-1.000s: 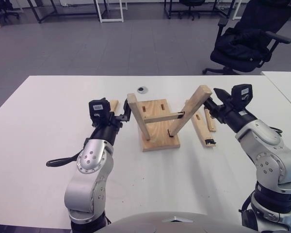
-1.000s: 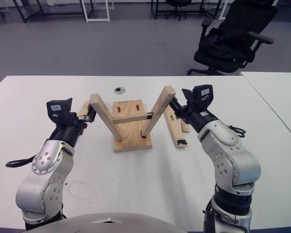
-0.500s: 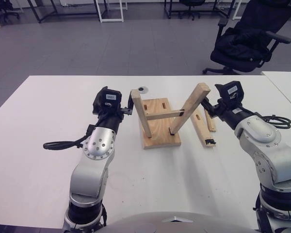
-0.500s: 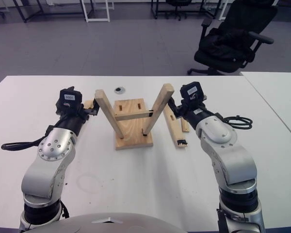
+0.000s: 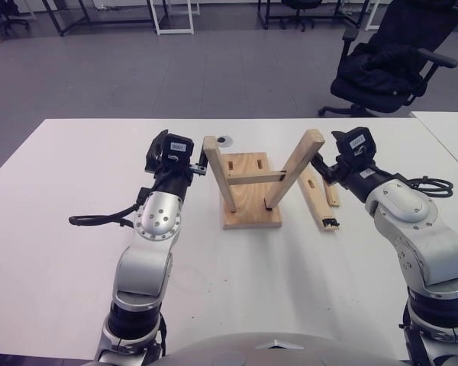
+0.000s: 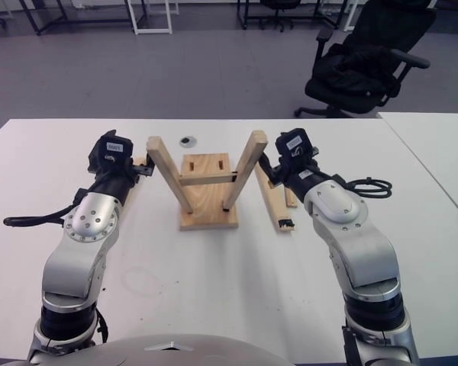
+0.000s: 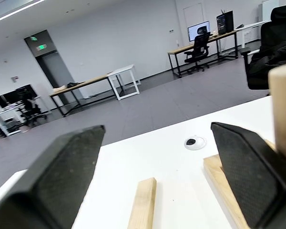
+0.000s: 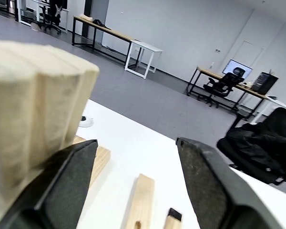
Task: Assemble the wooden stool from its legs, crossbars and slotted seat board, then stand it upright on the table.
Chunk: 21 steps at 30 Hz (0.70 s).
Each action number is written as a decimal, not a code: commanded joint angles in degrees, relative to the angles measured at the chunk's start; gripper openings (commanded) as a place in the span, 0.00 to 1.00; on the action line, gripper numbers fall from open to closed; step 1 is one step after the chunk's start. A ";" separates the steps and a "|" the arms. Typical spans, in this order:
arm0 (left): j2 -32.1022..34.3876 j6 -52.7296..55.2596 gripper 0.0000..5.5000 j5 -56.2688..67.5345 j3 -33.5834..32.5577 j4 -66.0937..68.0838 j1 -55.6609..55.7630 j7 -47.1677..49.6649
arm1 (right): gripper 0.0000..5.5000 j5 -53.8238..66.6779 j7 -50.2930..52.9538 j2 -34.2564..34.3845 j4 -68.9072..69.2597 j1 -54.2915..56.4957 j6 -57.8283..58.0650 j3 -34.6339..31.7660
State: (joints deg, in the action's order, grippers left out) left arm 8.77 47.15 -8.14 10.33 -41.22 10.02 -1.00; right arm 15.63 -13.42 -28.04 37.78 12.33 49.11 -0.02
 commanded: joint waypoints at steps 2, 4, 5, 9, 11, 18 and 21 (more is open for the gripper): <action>3.55 -3.96 0.75 4.10 -4.48 0.59 -2.27 -6.26 | 0.56 1.66 -1.81 3.87 -6.80 -0.87 -6.69 -2.64; 6.23 -5.95 0.75 4.53 -8.40 2.22 -1.68 -7.76 | 0.56 2.97 -1.73 4.82 -9.64 1.80 -7.98 -6.14; 7.87 -7.27 0.75 4.84 -10.79 3.44 -0.40 -8.62 | 0.56 4.13 -1.85 4.92 -11.25 4.02 -8.65 -8.13; 4.22 -8.55 0.75 18.84 -21.29 5.55 13.25 -11.77 | 0.56 13.10 -4.04 4.69 -16.59 15.67 -8.58 -16.92; 1.92 -7.44 0.75 24.99 -22.21 6.10 17.62 -12.87 | 0.56 17.20 -6.00 4.34 -16.53 18.77 -7.24 -17.46; 0.93 -5.66 0.75 24.74 -10.85 12.84 8.79 -13.51 | 0.56 20.68 -4.96 6.02 -13.99 10.06 2.84 -7.04; 1.48 -6.57 0.75 24.28 -9.97 14.40 8.37 -13.38 | 0.56 22.18 -3.67 6.86 -14.59 11.55 3.46 -7.97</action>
State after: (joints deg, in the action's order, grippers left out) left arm 9.68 37.78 17.23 -2.24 -30.24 21.08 -14.29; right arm 37.17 -17.75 -22.28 25.35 24.93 48.76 -9.94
